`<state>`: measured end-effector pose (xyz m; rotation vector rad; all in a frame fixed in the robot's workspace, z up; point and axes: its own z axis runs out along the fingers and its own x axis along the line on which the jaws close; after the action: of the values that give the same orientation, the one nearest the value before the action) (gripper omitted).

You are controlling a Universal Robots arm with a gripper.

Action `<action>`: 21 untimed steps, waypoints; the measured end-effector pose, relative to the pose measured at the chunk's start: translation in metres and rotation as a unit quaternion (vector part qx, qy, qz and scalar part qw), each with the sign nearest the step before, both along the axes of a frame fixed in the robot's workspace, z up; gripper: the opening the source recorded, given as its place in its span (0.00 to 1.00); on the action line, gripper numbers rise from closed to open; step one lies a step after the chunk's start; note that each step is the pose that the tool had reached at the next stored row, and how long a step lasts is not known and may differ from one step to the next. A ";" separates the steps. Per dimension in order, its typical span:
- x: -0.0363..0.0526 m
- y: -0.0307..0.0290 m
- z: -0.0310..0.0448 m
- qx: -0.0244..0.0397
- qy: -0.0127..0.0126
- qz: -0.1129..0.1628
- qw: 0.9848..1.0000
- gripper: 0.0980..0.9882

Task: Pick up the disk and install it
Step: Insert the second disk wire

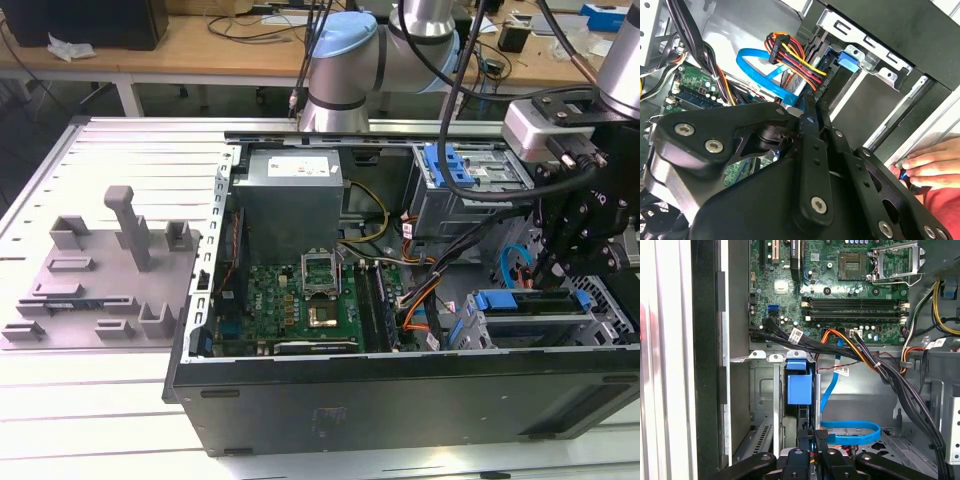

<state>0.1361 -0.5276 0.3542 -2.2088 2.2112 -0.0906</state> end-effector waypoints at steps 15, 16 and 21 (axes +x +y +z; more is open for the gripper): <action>-0.0001 -0.0025 -0.0034 0.000 0.000 0.000 1.000 0.07; -0.0002 -0.0025 -0.0035 0.000 0.000 0.000 1.000 0.07; 0.0000 -0.0025 -0.0044 0.000 0.000 0.000 1.000 0.07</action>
<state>0.1361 -0.5301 0.3498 -2.2087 2.2113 -0.0906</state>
